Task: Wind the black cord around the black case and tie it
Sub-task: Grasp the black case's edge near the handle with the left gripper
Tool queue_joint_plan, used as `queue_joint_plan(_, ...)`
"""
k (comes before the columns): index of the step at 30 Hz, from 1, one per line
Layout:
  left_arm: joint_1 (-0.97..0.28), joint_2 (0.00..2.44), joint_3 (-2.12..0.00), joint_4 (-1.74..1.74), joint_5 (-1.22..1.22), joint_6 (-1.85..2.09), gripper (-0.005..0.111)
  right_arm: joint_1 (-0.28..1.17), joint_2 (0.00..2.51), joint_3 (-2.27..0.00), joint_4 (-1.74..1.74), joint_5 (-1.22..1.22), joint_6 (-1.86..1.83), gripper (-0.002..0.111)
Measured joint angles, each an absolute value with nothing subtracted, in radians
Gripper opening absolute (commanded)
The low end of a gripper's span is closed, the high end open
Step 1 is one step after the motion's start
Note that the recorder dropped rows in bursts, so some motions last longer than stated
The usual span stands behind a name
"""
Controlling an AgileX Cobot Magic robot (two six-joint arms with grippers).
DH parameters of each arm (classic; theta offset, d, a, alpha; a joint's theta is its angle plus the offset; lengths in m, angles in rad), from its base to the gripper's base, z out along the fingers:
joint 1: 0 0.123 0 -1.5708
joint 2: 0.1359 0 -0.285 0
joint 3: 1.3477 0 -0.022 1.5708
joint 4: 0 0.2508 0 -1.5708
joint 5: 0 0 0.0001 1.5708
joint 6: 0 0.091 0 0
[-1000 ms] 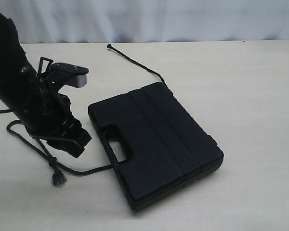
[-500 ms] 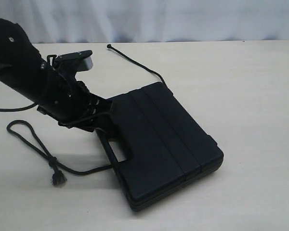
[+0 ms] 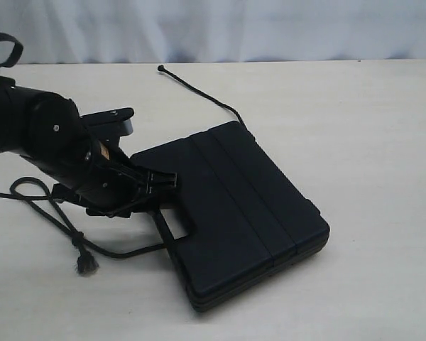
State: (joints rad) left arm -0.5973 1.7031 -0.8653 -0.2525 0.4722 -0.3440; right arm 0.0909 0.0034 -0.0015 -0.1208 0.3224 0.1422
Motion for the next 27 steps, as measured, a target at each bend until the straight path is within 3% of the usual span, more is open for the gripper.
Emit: queue_joint_plan(27,-0.605,1.811,-0.853,-0.319,0.292,-0.389,0.043,0.091,0.003,-0.002,-0.121,0.322,0.142,0.004)
